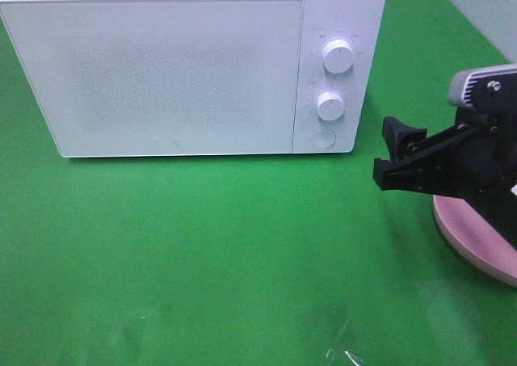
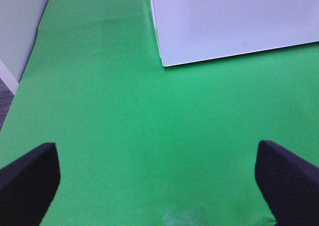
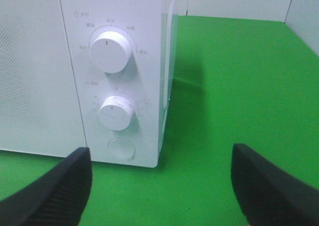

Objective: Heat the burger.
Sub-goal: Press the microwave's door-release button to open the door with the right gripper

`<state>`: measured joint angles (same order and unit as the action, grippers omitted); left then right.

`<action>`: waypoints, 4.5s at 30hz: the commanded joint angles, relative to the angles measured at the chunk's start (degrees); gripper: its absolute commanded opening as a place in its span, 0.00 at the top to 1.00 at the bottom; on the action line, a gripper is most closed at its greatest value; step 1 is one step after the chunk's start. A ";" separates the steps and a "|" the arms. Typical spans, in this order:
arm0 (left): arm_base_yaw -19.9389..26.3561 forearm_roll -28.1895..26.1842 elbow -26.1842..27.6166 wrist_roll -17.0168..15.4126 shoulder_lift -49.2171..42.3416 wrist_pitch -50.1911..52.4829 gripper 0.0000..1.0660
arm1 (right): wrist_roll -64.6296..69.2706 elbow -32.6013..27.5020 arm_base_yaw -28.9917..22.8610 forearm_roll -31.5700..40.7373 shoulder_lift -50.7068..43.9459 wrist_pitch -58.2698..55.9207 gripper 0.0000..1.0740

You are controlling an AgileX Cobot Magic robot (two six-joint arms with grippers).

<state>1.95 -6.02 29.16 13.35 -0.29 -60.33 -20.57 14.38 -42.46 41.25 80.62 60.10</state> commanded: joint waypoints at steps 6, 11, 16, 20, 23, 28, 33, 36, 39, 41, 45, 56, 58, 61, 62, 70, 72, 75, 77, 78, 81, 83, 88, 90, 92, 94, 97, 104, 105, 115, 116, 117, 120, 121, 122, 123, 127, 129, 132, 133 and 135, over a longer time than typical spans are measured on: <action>0.17 -0.29 -0.17 -0.23 -1.55 0.34 0.06 | -0.40 2.12 -7.39 7.16 6.88 4.01 0.32; 0.17 -0.29 -0.17 -0.23 -1.55 0.34 0.06 | -0.23 3.72 -8.48 7.56 9.28 4.13 0.32; 0.17 -0.29 -0.17 -0.23 -1.55 0.34 0.06 | 1.89 6.42 -8.48 7.39 13.52 3.67 0.32; 0.17 -0.29 -0.17 -0.23 -1.55 0.34 0.06 | 3.50 7.45 -8.48 7.33 15.53 4.13 0.32; 0.17 -0.29 -0.17 -0.23 -1.55 0.34 0.06 | 4.24 8.54 -8.48 7.33 17.48 4.87 0.32; 0.17 -0.29 -0.17 -0.23 -1.55 0.34 0.06 | 5.79 10.37 -8.48 7.33 18.96 4.98 0.32; 0.17 -0.29 -0.17 -0.23 -1.55 0.34 0.06 | 6.65 11.12 -8.31 7.33 18.96 5.67 0.32; 0.17 -0.29 -0.17 -0.23 -1.55 0.34 0.06 | 7.05 11.29 -8.31 7.39 18.96 6.93 0.33; 0.17 -0.29 -0.17 -0.23 -1.55 0.34 0.06 | 8.14 11.46 -8.31 7.39 21.20 7.68 0.34; 0.17 -0.29 -0.17 -0.23 -1.55 0.34 0.06 | 8.65 11.75 -8.31 7.28 22.98 7.73 0.35; 0.17 -0.29 -0.17 -0.29 -1.49 0.34 0.06 | 9.28 12.95 -8.31 7.16 24.98 7.73 0.36; 0.17 -0.29 -0.17 -0.29 -1.15 0.34 0.06 | 21.20 15.64 -5.61 5.56 25.84 5.79 0.44; 0.17 -0.29 -0.17 -0.29 -1.15 0.34 0.06 | 26.47 15.64 -5.61 5.56 25.84 5.73 0.47; 0.17 -0.29 -0.17 -0.29 -1.15 0.34 0.06 | 28.82 15.64 -5.61 5.56 25.84 5.73 0.54; 0.17 -0.29 -0.17 -0.29 -1.15 0.34 0.06 | 34.66 15.64 -5.61 5.56 25.84 5.73 0.61; 0.17 -0.29 -0.17 -0.29 -1.15 0.34 0.06 | 59.82 15.64 -5.61 5.44 25.84 4.98 0.88; 0.17 -0.29 -0.17 -0.29 -1.15 0.34 0.06 | 67.32 15.64 -5.61 5.44 25.84 4.30 0.94; 0.17 -0.29 -0.17 -0.29 -1.15 0.34 0.06 | 77.18 15.64 -5.61 5.44 25.84 4.01 0.99; 0.17 -0.29 -0.17 -0.29 -1.15 0.34 0.06 | 82.22 15.64 -5.61 5.44 25.84 3.84 1.00; 0.17 -0.29 -0.17 -0.29 -1.15 0.34 0.06 | 82.22 15.64 -5.61 5.44 25.84 3.84 1.00; 0.17 -0.29 -0.17 -0.29 -1.15 0.34 0.06 | 89.04 15.64 -5.61 5.44 25.84 1.38 1.00; 0.17 -0.29 -0.17 -0.29 -1.15 0.34 0.06 | 90.76 15.64 -5.61 5.33 25.84 -0.17 1.00; 0.17 -0.29 -0.17 -0.29 -1.15 0.34 0.06 | 94.31 15.70 -2.81 1.32 25.84 -4.70 1.00; 0.17 -0.29 -0.17 -0.29 -1.15 0.34 0.06 | 94.71 15.70 -2.18 0.74 25.84 -4.87 1.00; 0.17 -0.29 -0.17 -0.29 -1.15 0.34 0.06 | 95.34 15.70 -1.03 -0.63 25.84 -4.87 1.00; 0.17 -0.29 -0.17 -0.29 -1.15 0.34 0.06 | 95.97 15.76 0.17 -2.18 25.84 -5.61 1.00; 0.17 -0.29 -0.17 -0.29 -1.15 0.34 0.06 | 96.43 16.67 2.29 -4.81 25.84 -7.91 1.00; 0.17 -0.29 -0.17 -0.29 -1.15 0.34 0.06 | 99.12 19.94 5.73 -11.00 28.65 -9.51 1.00; 0.17 -0.29 -0.17 -0.29 -1.15 0.34 0.06 | 99.12 19.94 5.73 -11.00 28.65 -9.51 1.00; 0.17 -0.29 -0.17 -0.23 -1.15 0.34 0.06 | 100.32 24.52 8.48 -13.98 32.83 -10.54 1.00; 0.17 -0.29 -0.17 -0.23 -1.15 0.34 0.06 | 100.38 25.32 9.17 -14.32 33.46 -10.77 1.00; 0.17 -0.29 -0.17 -0.23 -1.15 0.34 0.06 | 100.38 25.32 9.17 -14.32 33.46 -10.77 1.00; 0.17 -0.29 -0.17 -0.29 -1.15 0.34 0.06 | 100.55 26.41 10.03 -15.24 34.38 -10.94 1.00; 0.17 -0.29 -0.17 -0.29 -1.15 0.34 0.06 | 100.55 26.41 10.03 -15.24 34.38 -10.94 1.00; 0.17 -0.29 -0.17 -0.23 -1.15 0.34 0.06 | 100.55 27.10 10.77 -16.04 34.72 -10.94 1.00; 0.17 -0.29 -0.17 -0.23 -1.15 0.34 0.06 | 100.55 27.10 10.77 -16.04 34.72 -10.94 1.00; 0.17 -0.29 -0.17 -0.23 -1.15 0.34 0.06 | 101.64 28.93 12.20 -16.84 36.27 -11.92 1.00; 0.17 -0.29 -0.17 -0.23 -1.15 0.34 0.06 | 101.64 28.93 12.20 -16.84 36.27 -11.92 1.00; 0.17 -0.29 -0.17 -0.23 -1.15 0.34 0.06 | 104.28 30.42 12.38 -18.11 37.87 -12.26 1.00; 0.17 -0.29 -0.17 -0.29 -1.15 0.34 0.06 | 104.45 31.00 12.38 -18.11 38.33 -12.26 1.00; 0.17 -0.29 -0.17 -0.29 -1.15 0.34 0.06 | 104.51 31.05 12.38 -17.99 38.85 -11.86 1.00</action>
<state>1.95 -6.02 29.16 13.35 -0.29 -60.33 83.37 44.75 -30.42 23.95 119.00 47.90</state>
